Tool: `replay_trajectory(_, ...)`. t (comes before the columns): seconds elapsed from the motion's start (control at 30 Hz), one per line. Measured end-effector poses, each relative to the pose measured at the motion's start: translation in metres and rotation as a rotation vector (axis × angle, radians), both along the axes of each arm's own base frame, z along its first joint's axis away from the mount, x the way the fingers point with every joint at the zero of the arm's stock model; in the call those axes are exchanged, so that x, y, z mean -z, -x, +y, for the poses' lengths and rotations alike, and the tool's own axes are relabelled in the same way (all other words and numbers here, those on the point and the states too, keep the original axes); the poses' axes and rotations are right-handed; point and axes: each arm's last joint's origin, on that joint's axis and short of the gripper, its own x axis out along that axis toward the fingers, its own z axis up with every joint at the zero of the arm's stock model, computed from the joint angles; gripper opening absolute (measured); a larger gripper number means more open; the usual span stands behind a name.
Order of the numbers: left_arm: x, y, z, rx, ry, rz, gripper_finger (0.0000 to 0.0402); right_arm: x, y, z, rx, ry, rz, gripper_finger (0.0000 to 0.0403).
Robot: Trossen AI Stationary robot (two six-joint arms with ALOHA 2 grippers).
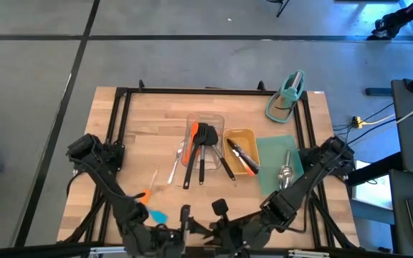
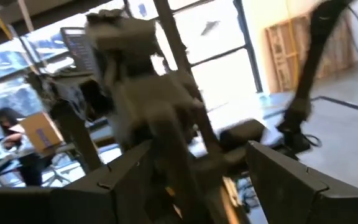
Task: Pick & Place Kitchen Items
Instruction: Put the black spatula into the transparent bin
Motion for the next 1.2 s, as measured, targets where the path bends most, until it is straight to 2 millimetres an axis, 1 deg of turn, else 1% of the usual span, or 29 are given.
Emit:
replay_trajectory(0.17,-0.002,-0.008,0.009,-0.034,0.004,-0.011,0.0249,0.001,-0.002,0.000,0.004,0.005,-0.008,0.0054)
replay_trajectory(0.33,0.000,-0.014,0.014,0.027,0.046,0.005,0.0249,0.004,-0.004,-0.002,0.058,0.030,-0.015,0.0054)
replay_trajectory(0.43,0.002,-0.014,0.014,0.010,0.054,0.022,0.0235,0.005,-0.004,-0.003,0.086,0.053,-0.011,0.0054)
replay_trajectory(0.5,0.002,-0.013,0.013,-0.007,0.058,0.022,0.0215,0.005,-0.002,-0.001,0.115,0.071,-0.025,0.0054)
replay_trajectory(0.6,0.002,-0.012,0.012,-0.011,0.061,0.020,0.0167,0.005,-0.001,0.000,0.124,0.080,-0.038,0.0054)
replay_trajectory(0.67,0.002,-0.012,0.013,-0.015,0.072,0.023,0.0125,0.005,-0.001,0.000,0.124,0.081,-0.037,0.0054)
replay_trajectory(0.77,0.002,-0.012,0.013,-0.020,0.080,0.033,0.0051,0.005,-0.001,0.000,0.119,0.088,-0.035,0.0054)
replay_trajectory(0.97,0.003,-0.009,0.010,-0.043,0.065,0.036,0.0048,0.006,-0.002,0.000,0.117,0.116,-0.045,0.0054)
replay_trajectory(1.0,0.003,-0.007,0.009,-0.048,0.063,0.037,0.0048,0.005,-0.001,0.000,0.134,0.118,-0.053,0.0059)
replay_trajectory(1.03,0.002,-0.004,0.007,-0.053,0.057,0.036,0.0048,0.004,0.000,0.001,0.169,0.121,-0.069,0.0074)
replay_trajectory(1.2,-0.001,0.014,-0.004,-0.152,0.022,0.030,0.0048,0.000,0.009,0.007,0.357,0.184,-0.153,0.0191)
